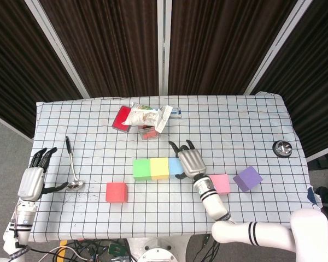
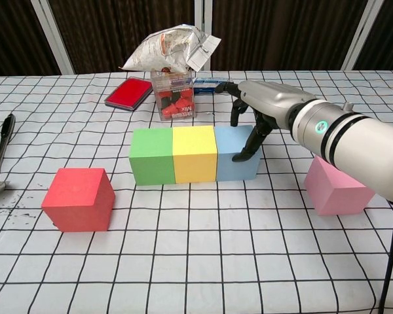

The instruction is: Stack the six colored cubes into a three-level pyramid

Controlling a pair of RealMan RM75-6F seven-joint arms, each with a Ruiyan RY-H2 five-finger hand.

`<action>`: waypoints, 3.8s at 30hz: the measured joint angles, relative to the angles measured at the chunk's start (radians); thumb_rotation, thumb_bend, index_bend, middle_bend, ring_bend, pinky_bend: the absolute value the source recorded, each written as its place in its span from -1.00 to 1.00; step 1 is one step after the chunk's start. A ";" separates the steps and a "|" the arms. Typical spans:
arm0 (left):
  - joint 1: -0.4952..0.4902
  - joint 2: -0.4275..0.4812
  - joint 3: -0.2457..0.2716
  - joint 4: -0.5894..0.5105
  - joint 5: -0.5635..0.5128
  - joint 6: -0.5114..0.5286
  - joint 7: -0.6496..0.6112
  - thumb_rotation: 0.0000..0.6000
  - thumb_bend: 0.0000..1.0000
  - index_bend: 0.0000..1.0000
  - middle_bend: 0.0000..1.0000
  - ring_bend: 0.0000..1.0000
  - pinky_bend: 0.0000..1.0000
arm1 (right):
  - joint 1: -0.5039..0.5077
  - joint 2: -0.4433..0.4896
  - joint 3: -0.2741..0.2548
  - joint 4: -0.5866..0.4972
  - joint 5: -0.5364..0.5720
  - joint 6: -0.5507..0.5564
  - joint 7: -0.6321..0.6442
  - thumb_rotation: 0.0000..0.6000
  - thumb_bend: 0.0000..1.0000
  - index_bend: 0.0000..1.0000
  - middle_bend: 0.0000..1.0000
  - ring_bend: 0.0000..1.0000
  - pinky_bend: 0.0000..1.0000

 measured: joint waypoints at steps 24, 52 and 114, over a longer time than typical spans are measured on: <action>0.001 0.000 -0.001 -0.006 0.003 0.008 -0.001 1.00 -1.00 -0.87 -0.76 -1.00 -1.00 | -0.032 0.138 0.021 -0.183 -0.067 0.038 0.075 1.00 -1.00 -1.00 -0.65 -0.96 -1.00; -0.011 0.043 0.002 -0.116 0.012 -0.003 0.052 1.00 -1.00 -0.87 -0.76 -1.00 -1.00 | -0.370 0.503 -0.281 -0.324 -0.437 0.165 0.214 1.00 -1.00 -1.00 -0.56 -1.00 -1.00; -0.003 0.043 0.016 -0.098 0.020 -0.001 -0.013 1.00 -1.00 -0.87 -0.76 -1.00 -1.00 | 0.056 0.377 0.052 -0.273 -0.073 -0.165 0.088 1.00 -0.97 -1.00 0.08 -0.67 -1.00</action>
